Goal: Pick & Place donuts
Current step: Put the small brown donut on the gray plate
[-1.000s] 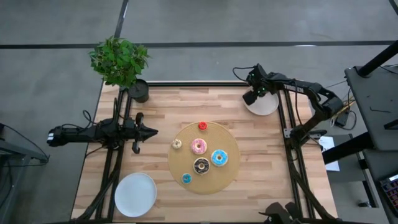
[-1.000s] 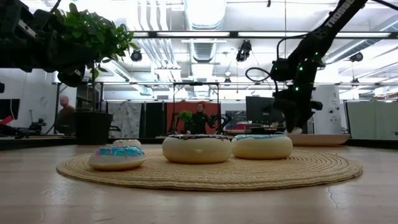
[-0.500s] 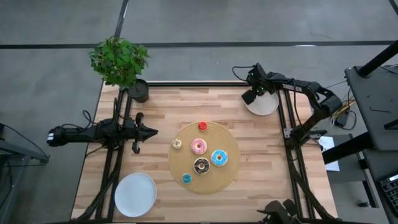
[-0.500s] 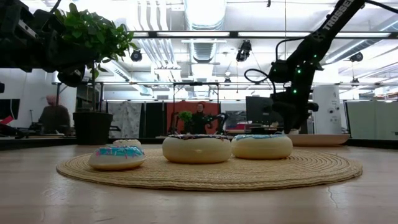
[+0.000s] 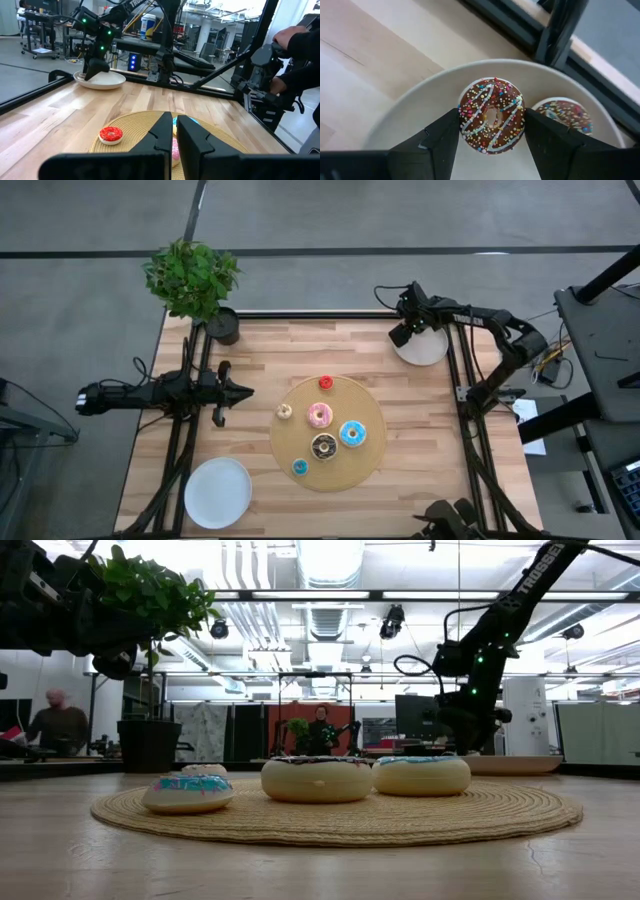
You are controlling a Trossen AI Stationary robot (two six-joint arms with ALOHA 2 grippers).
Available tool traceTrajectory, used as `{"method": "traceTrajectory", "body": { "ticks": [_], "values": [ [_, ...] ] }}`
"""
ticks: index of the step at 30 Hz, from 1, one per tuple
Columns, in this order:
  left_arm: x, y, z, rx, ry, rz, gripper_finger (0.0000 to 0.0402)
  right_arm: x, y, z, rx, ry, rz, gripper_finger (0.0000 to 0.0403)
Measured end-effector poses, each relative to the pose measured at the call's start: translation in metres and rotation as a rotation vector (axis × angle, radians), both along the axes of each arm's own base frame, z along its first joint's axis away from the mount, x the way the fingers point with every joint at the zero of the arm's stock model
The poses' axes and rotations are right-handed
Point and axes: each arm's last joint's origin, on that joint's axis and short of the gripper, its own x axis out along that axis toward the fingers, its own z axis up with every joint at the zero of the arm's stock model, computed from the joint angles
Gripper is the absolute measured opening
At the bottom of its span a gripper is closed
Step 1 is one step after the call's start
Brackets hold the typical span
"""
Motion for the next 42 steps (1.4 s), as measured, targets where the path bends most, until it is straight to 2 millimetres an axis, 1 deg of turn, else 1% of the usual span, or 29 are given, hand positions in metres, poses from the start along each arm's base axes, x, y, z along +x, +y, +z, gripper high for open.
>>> {"method": "traceTrajectory", "body": {
  "ticks": [5, 42],
  "values": [
    [0.0000, 0.0000, 0.0000, 0.000, 0.000, 0.001, 0.0000, 0.0007, -0.0007, -0.0042, 0.011, 0.008, 0.000, 0.0206],
    [0.0000, 0.0000, 0.0000, 0.000, 0.000, 0.000, 0.0000, 0.0009, -0.0010, -0.0044, 0.007, 0.003, -0.002, 0.0206]
  ]
}}
